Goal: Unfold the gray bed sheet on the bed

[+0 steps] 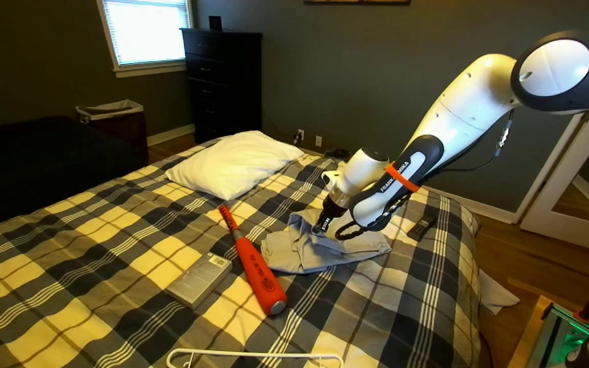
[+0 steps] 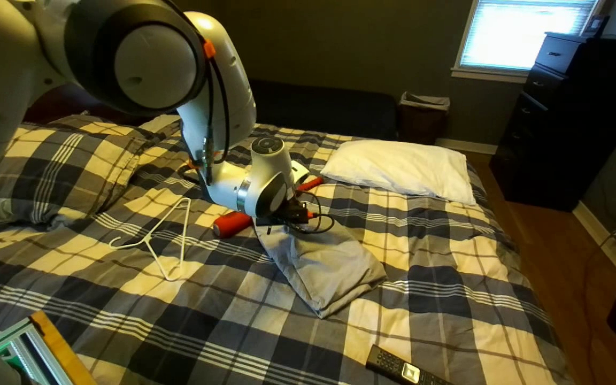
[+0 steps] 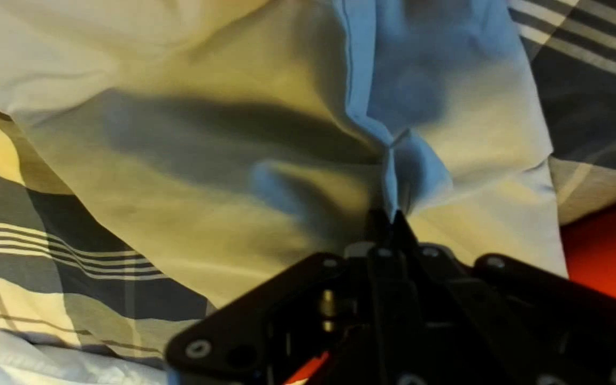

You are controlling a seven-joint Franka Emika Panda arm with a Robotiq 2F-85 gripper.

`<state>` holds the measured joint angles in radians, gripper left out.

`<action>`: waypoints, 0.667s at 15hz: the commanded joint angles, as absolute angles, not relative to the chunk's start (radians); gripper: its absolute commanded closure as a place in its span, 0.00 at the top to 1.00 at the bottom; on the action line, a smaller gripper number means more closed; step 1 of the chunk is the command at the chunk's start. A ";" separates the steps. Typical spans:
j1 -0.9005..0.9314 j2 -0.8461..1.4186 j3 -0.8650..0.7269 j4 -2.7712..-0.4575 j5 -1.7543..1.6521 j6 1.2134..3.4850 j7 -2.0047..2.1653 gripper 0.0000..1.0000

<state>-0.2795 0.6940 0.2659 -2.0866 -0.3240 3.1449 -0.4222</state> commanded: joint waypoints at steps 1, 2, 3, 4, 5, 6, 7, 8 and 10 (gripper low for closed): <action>-0.325 0.715 0.321 -2.083 -0.321 3.161 -0.462 0.00; -0.345 0.729 0.346 -2.081 -0.319 3.214 -0.467 0.00; -0.380 0.737 0.389 -2.082 -0.321 3.231 -0.468 0.00; -0.406 0.747 0.424 -2.075 -0.331 3.237 -0.466 0.00; -0.437 0.758 0.463 -2.073 -0.335 3.230 -0.460 0.00; -0.492 0.772 0.528 -2.071 -0.336 3.205 -0.478 0.26; -0.530 0.787 0.573 -2.071 -0.340 3.188 -0.485 0.27; -0.555 0.795 0.602 -2.071 -0.336 3.173 -0.487 0.34; -0.578 0.794 0.619 -2.075 -0.330 3.147 -0.477 0.49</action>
